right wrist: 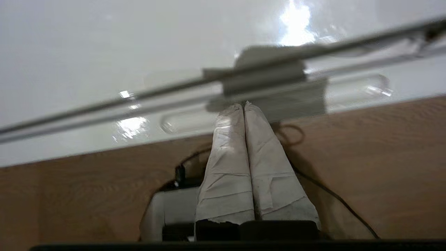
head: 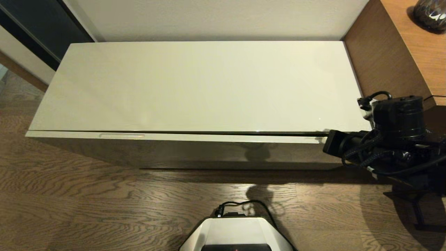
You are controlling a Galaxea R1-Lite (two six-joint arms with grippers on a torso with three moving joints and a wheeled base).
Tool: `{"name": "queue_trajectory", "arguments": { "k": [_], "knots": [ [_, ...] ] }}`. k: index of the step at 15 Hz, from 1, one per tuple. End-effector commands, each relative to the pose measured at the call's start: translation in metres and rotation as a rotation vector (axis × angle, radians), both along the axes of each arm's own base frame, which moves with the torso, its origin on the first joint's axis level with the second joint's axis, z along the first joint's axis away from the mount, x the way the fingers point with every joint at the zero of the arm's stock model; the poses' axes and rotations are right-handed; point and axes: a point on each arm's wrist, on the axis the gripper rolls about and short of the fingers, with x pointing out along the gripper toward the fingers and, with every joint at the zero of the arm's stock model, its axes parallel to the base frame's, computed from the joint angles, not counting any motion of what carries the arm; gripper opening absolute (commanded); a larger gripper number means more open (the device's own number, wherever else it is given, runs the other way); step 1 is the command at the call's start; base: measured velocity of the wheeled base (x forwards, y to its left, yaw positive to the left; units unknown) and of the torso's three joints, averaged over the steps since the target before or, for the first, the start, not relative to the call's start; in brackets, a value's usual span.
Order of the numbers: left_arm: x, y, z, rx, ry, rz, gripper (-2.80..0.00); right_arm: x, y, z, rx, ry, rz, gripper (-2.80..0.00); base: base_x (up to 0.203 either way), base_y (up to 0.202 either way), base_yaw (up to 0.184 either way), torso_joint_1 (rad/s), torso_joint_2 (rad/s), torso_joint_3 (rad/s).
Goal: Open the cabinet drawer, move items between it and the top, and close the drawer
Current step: Open the drawer
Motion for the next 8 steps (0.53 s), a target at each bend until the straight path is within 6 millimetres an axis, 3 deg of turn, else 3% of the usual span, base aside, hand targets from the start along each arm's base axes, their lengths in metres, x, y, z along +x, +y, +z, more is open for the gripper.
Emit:
{"name": "queue_trajectory", "arguments": {
  "k": [1,4,8],
  "knots": [
    [0.0,0.0,0.0,-0.001,0.002,0.002,-2.8,-0.02,-0.007,0.011,0.005,0.001,0.0,-2.8,0.0,0.0,0.0,0.0,0.0,0.0],
    [0.0,0.0,0.0,0.0,0.002,0.002,-2.8,-0.064,-0.015,0.035,0.05,0.013,0.023,-2.8,0.0,0.0,0.0,0.0,0.0,0.0],
    [0.0,0.0,0.0,0.0,0.002,0.002,-2.8,-0.12,-0.037,0.05,0.092,0.07,0.028,-2.8,0.0,0.0,0.0,0.0,0.0,0.0]
  ]
}}
